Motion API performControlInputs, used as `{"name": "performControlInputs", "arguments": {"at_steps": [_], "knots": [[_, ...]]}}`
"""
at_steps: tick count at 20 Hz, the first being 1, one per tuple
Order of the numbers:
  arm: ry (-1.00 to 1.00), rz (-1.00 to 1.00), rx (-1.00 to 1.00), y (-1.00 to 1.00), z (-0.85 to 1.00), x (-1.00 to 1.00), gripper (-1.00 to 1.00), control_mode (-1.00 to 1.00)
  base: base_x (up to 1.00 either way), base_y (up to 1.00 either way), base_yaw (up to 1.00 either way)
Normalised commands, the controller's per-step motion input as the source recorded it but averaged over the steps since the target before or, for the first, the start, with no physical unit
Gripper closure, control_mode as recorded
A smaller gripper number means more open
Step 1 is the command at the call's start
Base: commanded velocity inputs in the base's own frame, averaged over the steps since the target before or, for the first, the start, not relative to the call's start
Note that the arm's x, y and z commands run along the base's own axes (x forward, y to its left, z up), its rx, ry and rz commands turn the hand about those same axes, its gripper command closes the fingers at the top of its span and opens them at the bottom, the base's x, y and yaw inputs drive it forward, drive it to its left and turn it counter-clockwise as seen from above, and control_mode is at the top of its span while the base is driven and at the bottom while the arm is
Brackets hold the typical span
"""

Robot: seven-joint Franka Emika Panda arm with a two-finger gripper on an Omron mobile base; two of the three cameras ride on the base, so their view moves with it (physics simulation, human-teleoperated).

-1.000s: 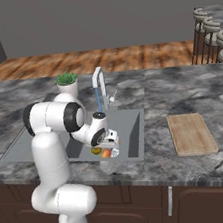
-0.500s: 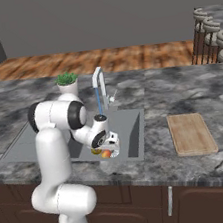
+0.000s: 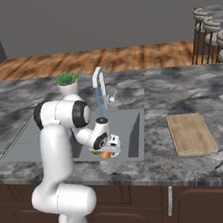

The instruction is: Pick the mango, orange, mango from the sink and place them on the cutting board to airdry. Then turn off the sink faucet.

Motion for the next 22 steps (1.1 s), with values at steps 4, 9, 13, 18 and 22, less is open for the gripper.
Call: {"name": "performControlInputs", "arguments": {"at_steps": [4,9,13,18,22], "knots": [[0.02,0.0,0.0,0.0,-0.22,0.19,-1.0,-1.0,0.0,0.0,0.0],[0.03,0.0,0.0,0.0,-0.15,0.08,1.0,-1.0,0.0,0.0,0.0],[0.0,-0.01,0.02,-0.09,0.12,-0.05,1.0,-1.0,0.0,0.0,0.0],[0.01,0.0,0.04,-0.07,0.34,-0.06,1.0,-1.0,0.0,0.0,0.0],[0.0,0.0,0.01,-0.16,0.58,-0.08,1.0,-1.0,0.0,0.0,0.0]]}}
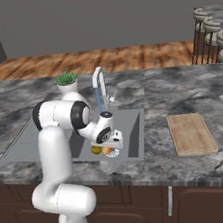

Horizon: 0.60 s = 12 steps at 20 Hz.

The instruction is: Pick the mango, orange, mango from the sink and place them on the cutting board to airdry. Then turn off the sink faucet.

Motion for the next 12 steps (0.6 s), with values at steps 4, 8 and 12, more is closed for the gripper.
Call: {"name": "performControlInputs", "arguments": {"at_steps": [4,8,12], "knots": [[0.0,0.0,0.01,-0.15,0.73,-0.02,1.0,-1.0,0.0,0.0,0.0],[-0.02,0.0,0.01,-0.16,0.8,-0.1,1.0,-1.0,0.0,0.0,0.0],[0.0,0.0,0.04,-0.22,0.7,-0.26,1.0,-1.0,0.0,0.0,0.0]]}}
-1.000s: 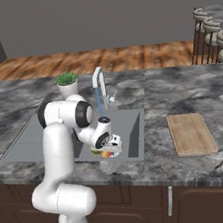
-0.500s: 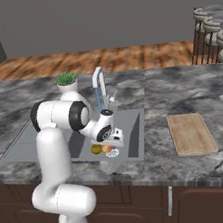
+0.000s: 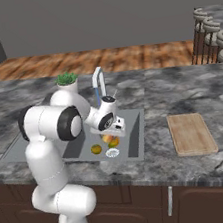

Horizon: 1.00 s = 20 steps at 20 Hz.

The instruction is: Pick the mango, orange, mango from the sink and place them on the cutting board to airdry. Then turn off the sink faucet.

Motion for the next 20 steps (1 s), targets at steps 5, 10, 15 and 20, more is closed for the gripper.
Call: {"name": "performControlInputs", "arguments": {"at_steps": [5,10,15,20], "knots": [[-0.01,0.0,0.02,-0.22,0.68,-0.48,1.0,-1.0,0.0,0.0,0.0],[-0.02,0.0,0.0,-0.14,0.72,-0.63,1.0,-1.0,0.0,0.0,0.0],[0.0,0.0,0.0,-0.18,0.98,-0.53,1.0,-1.0,0.0,0.0,0.0],[-0.04,0.0,0.0,-0.07,0.74,-0.74,1.0,-1.0,0.0,0.0,0.0]]}}
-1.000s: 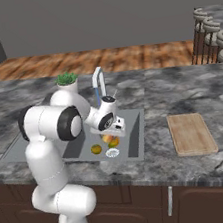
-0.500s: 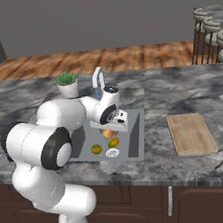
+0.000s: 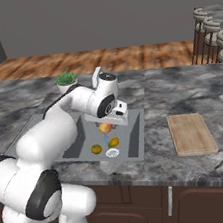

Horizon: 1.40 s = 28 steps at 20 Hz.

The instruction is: Pick the mango, orange, mango from the sink and place them on the cutting board to airdry. Then turn off the sink faucet.

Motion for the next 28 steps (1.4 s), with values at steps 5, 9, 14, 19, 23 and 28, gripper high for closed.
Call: {"name": "performControlInputs", "arguments": {"at_steps": [5,9,14,19,23,28], "knots": [[-0.03,0.0,0.0,-0.03,0.66,-0.8,1.0,-1.0,0.0,0.0,0.0],[-0.03,0.0,0.0,-0.03,0.5,-0.88,1.0,-1.0,0.0,0.0,0.0],[-0.17,-0.04,0.0,0.0,0.04,-0.87,1.0,-1.0,0.0,0.0,0.0],[-0.27,-0.02,-0.19,-0.08,0.0,-0.5,1.0,-1.0,0.0,0.0,0.0],[-0.33,-0.03,-0.24,-0.34,0.09,-0.15,1.0,-1.0,0.0,0.0,0.0],[-0.09,-0.08,-0.06,-0.45,0.34,0.02,1.0,-1.0,0.0,0.0,0.0]]}}
